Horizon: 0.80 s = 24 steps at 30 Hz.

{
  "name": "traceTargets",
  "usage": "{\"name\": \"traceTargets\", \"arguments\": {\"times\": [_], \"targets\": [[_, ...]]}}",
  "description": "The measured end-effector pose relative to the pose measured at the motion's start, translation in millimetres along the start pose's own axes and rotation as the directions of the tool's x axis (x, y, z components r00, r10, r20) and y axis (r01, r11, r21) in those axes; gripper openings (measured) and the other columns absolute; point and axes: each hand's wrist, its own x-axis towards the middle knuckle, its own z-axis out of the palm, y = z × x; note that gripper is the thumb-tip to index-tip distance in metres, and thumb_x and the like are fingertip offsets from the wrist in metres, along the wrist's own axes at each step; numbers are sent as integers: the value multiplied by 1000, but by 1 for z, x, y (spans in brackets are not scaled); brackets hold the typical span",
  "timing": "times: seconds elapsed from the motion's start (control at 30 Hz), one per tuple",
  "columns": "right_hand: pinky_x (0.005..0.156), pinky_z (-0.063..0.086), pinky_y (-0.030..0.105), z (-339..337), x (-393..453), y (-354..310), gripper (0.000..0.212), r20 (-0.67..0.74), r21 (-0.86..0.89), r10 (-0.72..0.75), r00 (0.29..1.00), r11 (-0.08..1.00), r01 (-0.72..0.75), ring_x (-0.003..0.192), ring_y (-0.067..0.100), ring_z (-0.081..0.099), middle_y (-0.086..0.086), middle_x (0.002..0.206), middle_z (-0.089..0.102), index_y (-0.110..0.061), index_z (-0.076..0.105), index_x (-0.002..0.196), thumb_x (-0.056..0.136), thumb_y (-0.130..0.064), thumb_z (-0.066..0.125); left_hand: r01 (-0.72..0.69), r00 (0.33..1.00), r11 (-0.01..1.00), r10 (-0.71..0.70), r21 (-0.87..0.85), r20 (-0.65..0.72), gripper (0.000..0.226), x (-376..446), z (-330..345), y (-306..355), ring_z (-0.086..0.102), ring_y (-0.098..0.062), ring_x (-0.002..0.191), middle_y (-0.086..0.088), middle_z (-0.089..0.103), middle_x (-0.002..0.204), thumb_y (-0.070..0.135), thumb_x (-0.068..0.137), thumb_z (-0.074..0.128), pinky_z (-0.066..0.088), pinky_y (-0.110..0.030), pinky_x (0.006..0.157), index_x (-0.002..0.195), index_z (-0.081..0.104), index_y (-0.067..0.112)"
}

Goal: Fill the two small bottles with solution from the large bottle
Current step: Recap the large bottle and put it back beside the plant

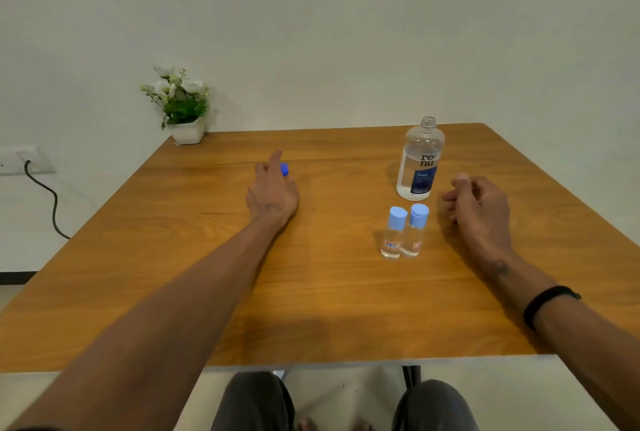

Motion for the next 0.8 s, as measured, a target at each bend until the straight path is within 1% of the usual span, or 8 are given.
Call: {"name": "traceTargets", "arguments": {"times": [0.17, 0.27, 0.37, 0.43, 0.5, 0.6, 0.67, 0.8], "targets": [[86, 57, 35, 11, 13, -3, 32, -38, -6, -17, 999, 1000, 17, 101, 18, 69, -1, 108, 74, -21, 66, 119, 108, -48, 53, -42, 999, 999, 43, 28, -16, 40, 22, 12, -6, 61, -36, 124, -10, 60, 139, 28, 102, 55, 50, -45, 102, 143, 57, 26], [78, 49, 21, 15, 16, -8, 50, -7, 37, -3, 1000, 999, 4, 99, 4, 63, -3, 120, 66, -20, 59, 140, 102, -52, 64, -89, 994, 996, 87, -26, -60, 30, 21, 15, -7, 65, -34, 112, -9, 68, 120, 31, 95, 65, 51, -43, 92, 124, 66, 22], [87, 52, 25, 21, 20, -8, 72, 62, 14, -53, 997, 999, 52, 112, 13, 63, -3, 130, 63, -26, 48, 150, 93, -61, 73, -81, 995, 983, 69, -165, -74, 23, 18, 13, -1, 66, -24, 93, -3, 70, 100, 30, 89, 73, 48, -34, 76, 107, 63, 19], [90, 51, 28, 25, 23, -7, 82, 119, -36, -93, 989, 995, 98, 117, 14, 60, -7, 131, 60, -28, 43, 154, 88, -62, 77, -48, 998, 957, 37, -287, -42, 25, 15, 10, 12, 65, -19, 88, 0, 69, 93, 27, 88, 77, 45, -27, 72, 106, 63, 17], [84, 48, 18, 30, 24, -9, 86, 171, -57, -127, 977, 989, 138, 113, 10, 60, -13, 127, 57, -28, 41, 156, 86, -58, 81, -56, 998, 922, 66, -384, 12, 29, 12, 7, 35, 64, -16, 84, 3, 66, 86, 27, 91, 77, 52, -31, 76, 116, 66, 19], [75, 44, 8, 34, 25, -12, 83, 196, -70, -149, 969, 984, 165, 105, 5, 63, -15, 121, 59, -27, 45, 153, 86, -54, 83, -200, 972, 855, 235, -478, 12, 24, 12, 1, 86, 62, -12, 78, 1, 70, 91, 29, 96, 73, 54, -32, 78, 118, 70, 21], [74, 44, 8, 33, 26, -13, 79, 185, -67, -150, 971, 984, 164, 96, -4, 62, -16, 117, 60, -25, 48, 151, 86, -52, 84, -294, 942, 788, 336, -542, -21, 19, 8, -5, 124, 64, -6, 80, 6, 73, 98, 30, 96, 74, 53, -24, 74, 112, 72, 20], [72, 44, 7, 31, 23, -13, 74, 171, -44, -153, 973, 986, 163, 90, -14, 56, -17, 115, 58, -25, 49, 150, 88, -47, 83, -360, 911, 671, 402, -648, -89, 22, -1, -8, 179, 70, -4, 86, 8, 75, 101, 29, 90, 81, 57, -15, 76, 105, 71, 18]]}}
